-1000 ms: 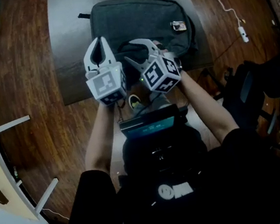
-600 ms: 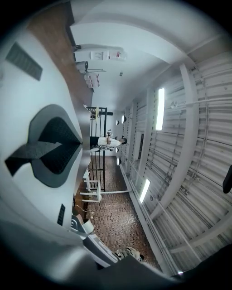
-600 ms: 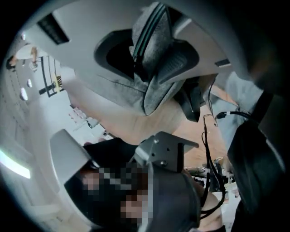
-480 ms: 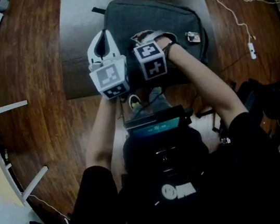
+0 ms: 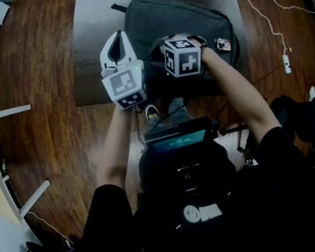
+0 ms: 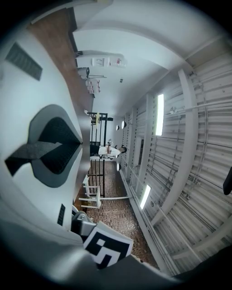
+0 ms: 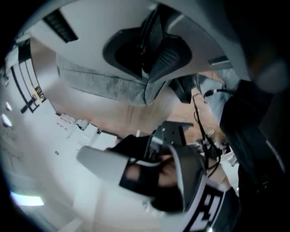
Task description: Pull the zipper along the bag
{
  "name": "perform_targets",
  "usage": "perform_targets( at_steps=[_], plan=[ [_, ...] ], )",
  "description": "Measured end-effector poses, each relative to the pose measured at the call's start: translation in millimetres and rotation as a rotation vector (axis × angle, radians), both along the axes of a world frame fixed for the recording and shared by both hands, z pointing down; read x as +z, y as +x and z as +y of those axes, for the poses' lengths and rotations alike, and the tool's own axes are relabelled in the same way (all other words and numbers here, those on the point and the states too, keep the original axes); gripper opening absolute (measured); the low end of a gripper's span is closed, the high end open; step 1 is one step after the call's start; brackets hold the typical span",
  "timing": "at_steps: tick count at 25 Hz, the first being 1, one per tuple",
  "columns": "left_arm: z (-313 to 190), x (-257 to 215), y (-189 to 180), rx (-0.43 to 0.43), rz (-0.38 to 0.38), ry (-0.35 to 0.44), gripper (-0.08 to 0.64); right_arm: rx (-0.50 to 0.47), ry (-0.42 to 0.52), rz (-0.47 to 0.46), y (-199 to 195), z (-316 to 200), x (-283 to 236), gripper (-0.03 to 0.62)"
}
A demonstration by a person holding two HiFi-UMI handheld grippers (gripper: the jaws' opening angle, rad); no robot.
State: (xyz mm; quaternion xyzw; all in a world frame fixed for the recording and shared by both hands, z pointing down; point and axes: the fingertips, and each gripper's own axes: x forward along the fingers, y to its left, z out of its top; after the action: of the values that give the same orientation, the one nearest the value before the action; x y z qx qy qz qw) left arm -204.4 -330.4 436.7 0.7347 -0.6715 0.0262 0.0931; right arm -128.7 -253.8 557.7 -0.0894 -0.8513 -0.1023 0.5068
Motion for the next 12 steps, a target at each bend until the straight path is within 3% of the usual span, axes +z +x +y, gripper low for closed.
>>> perform_targets(
  at_steps=[4,8,12],
  plan=[
    [0.5,6.1,-1.2,-0.003,-0.002,-0.013,0.003,0.149,0.016,-0.124,2.4,-16.7,-21.7,0.046],
    [3.4,10.7,0.2,0.007,0.001,-0.025,0.003,0.236,0.09,-0.16,20.9,-25.9,-31.1,0.034],
    [1.9,20.6,6.6,0.023,0.006,-0.047,0.003,0.327,0.076,-0.172,28.7,-33.2,-26.5,0.031]
  ],
)
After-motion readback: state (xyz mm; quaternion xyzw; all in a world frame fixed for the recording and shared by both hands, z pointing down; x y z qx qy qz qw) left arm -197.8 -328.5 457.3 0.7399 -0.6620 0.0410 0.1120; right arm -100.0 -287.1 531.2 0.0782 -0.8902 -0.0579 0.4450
